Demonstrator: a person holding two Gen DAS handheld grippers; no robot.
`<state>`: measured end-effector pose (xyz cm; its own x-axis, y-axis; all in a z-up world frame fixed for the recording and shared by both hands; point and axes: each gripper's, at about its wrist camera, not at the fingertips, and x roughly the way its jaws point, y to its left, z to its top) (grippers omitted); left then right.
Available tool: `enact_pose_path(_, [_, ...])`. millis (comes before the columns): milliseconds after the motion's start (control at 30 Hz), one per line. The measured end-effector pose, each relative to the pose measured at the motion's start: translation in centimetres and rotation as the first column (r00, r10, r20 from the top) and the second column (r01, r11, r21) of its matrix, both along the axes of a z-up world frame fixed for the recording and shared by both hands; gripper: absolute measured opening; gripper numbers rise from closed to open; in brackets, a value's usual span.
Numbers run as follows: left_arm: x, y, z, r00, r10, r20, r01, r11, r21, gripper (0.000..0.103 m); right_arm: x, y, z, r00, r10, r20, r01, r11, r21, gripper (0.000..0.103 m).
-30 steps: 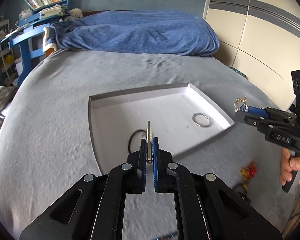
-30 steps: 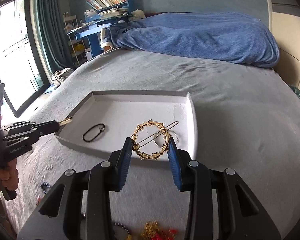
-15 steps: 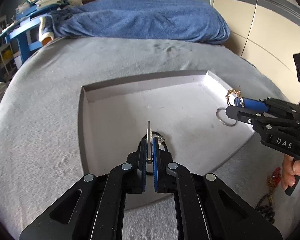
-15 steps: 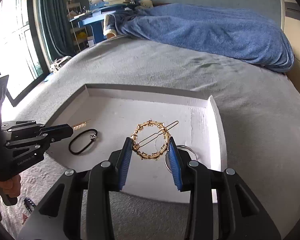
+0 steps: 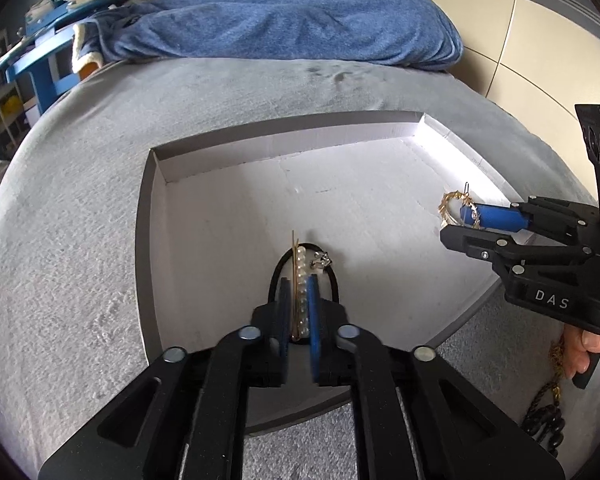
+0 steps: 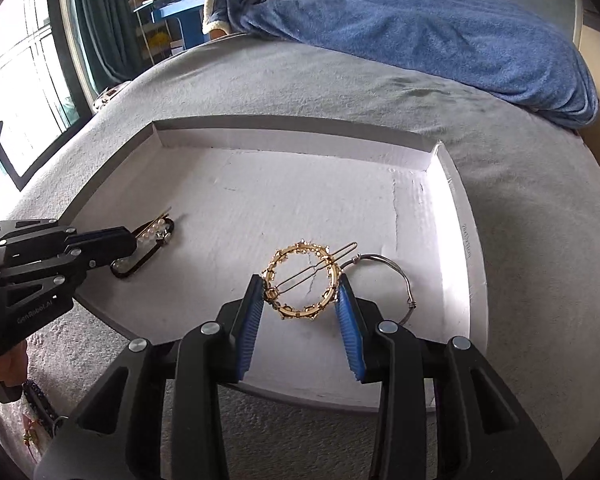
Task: Organize jewelry
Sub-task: 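Open the left tool on the pearl hairpin while the right tool releases the wreath hairpin in the tray, then withdraw both tools from the tray back to the remaining jewelry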
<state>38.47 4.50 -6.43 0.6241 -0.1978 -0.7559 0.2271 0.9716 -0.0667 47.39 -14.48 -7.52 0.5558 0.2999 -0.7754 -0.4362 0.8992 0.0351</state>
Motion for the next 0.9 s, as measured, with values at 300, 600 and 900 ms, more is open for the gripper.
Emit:
enact_pose_path(300, [-1.1,-0.6,2.0,0.997,0.0,0.077,0.0,1.0,-0.005,0.076,-1.0,-0.3,0.9,1.0,0.011,0.028,-0.011,1.0,0.006,0.066])
enact_pose_path(600, [-4.3,0.1,4.6,0.989,0.047,0.141,-0.044,0.999,-0.027,0.088,-3.7,-2.0,3.9,0.995,-0.013,0.1,0.007,0.998,0.055,0.079])
enact_pose_path(900, [-8.1,1.4,5.9,0.985,0.075,0.156,-0.071,0.997,-0.03,0.092,-7.6,-3.5,5.2,0.992,-0.05,0.115,0.04,0.996,0.085,0.086])
